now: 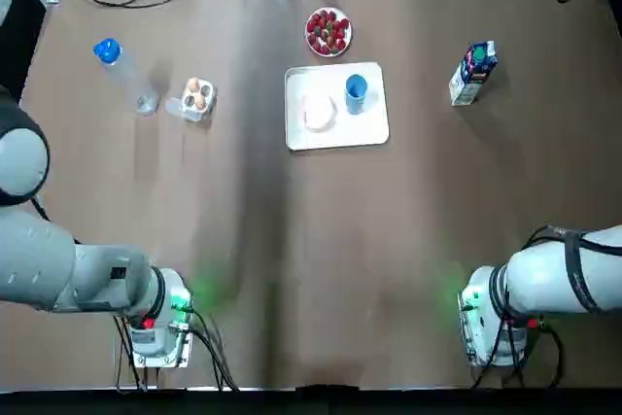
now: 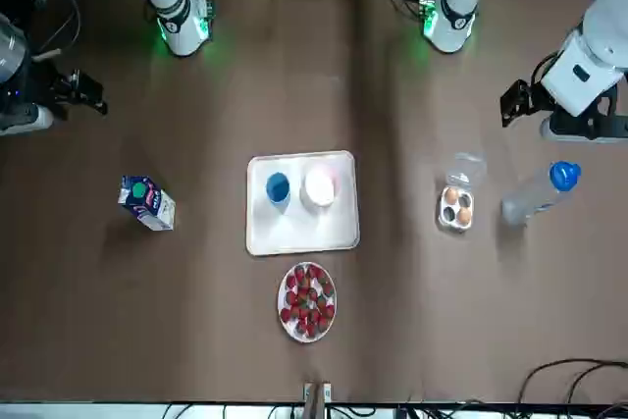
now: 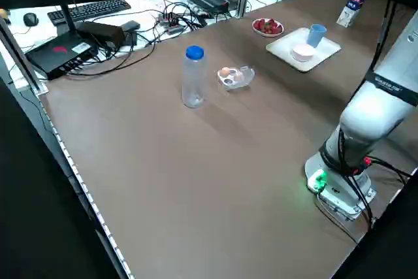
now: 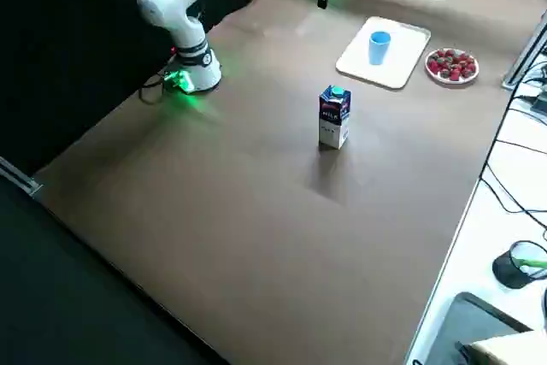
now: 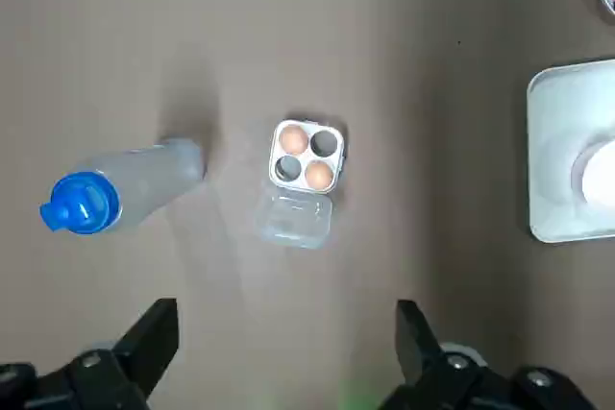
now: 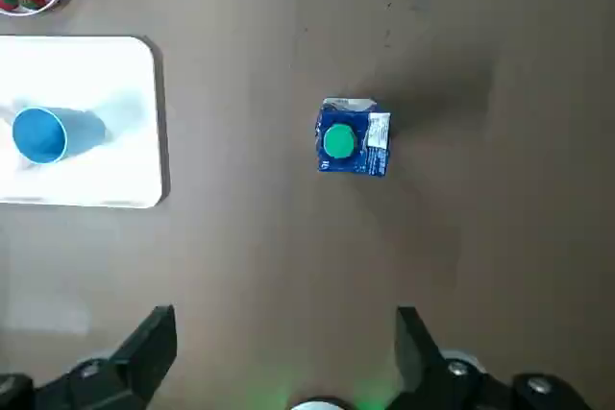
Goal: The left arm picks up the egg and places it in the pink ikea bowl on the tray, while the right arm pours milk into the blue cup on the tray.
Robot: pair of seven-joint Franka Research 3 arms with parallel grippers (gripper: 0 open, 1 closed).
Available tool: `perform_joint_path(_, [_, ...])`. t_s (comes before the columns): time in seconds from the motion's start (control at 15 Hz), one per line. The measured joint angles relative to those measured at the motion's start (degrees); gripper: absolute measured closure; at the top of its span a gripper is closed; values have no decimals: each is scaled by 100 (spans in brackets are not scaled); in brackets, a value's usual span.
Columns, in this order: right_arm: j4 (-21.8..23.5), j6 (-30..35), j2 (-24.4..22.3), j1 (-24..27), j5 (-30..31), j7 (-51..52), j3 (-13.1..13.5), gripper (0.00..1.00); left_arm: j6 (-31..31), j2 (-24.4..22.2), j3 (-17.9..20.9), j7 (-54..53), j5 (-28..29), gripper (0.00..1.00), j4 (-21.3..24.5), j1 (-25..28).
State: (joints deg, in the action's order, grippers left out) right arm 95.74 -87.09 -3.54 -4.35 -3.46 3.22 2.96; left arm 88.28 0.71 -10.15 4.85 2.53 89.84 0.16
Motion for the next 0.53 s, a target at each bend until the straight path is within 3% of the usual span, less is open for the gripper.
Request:
perform_joint_path(0.33, [0, 1, 0, 0, 0, 0, 0, 0, 0, 60, -5, 2, 0, 0, 61, -16])
perform_joint_path(0.53, [1, 3, 0, 0, 0, 0, 1, 0, 134, 397, -6, -26, 1, 0, 149, -15])
